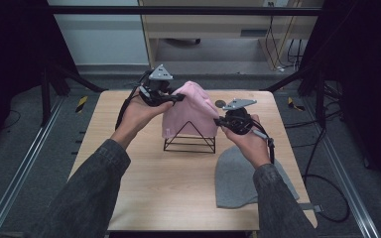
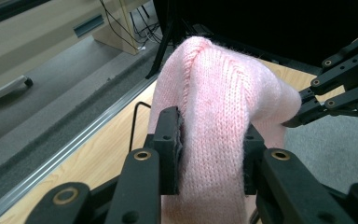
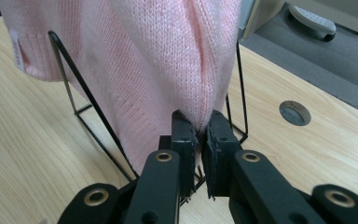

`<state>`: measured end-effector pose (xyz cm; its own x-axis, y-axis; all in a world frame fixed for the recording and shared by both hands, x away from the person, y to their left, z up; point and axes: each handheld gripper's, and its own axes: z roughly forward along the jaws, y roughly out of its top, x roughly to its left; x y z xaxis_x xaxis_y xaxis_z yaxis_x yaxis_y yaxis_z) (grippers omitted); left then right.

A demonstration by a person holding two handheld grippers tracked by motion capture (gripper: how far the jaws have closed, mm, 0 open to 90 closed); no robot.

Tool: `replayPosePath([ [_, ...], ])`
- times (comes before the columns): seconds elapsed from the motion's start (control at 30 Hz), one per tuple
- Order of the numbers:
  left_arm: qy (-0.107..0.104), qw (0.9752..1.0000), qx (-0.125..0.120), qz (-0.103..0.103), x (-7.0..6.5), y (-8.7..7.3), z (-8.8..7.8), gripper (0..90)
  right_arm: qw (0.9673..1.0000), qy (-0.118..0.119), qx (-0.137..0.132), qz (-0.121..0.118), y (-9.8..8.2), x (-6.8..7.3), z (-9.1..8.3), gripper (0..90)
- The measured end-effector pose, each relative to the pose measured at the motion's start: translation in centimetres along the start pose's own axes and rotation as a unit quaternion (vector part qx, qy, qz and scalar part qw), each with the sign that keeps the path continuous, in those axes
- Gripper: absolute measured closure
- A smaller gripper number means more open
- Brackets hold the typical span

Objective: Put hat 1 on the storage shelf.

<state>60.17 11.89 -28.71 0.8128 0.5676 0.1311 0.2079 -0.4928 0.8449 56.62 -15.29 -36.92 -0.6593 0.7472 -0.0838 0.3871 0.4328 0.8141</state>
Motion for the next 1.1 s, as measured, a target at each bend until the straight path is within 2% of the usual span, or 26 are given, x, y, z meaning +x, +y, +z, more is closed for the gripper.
replayPosePath([
  [0.2,-0.009,0.9999,0.003,-0.007,-0.3,-1.0,0.4,68.8,0.9999,0.004,0.015,-0.004,-0.6,0.4,0.4,84.4],
  [0.6,-0.021,0.9995,0.023,0.000,-1.0,-2.7,1.2,68.0,0.9993,0.006,0.036,-0.008,-2.1,0.8,1.3,84.5],
  [0.8,-0.029,0.9992,0.025,-0.012,-1.1,-3.5,1.4,67.3,0.9989,0.011,0.045,-0.003,-2.8,1.0,1.7,84.4],
  [0.9,-0.040,0.9987,0.021,-0.024,-1.2,-4.0,1.6,67.1,0.9988,0.012,0.048,0.000,-3.1,1.2,1.9,84.4],
  [1.1,-0.042,0.9986,0.025,-0.021,-1.4,-4.4,1.7,66.9,0.9985,0.015,0.052,-0.001,-3.4,1.2,2.1,84.4],
])
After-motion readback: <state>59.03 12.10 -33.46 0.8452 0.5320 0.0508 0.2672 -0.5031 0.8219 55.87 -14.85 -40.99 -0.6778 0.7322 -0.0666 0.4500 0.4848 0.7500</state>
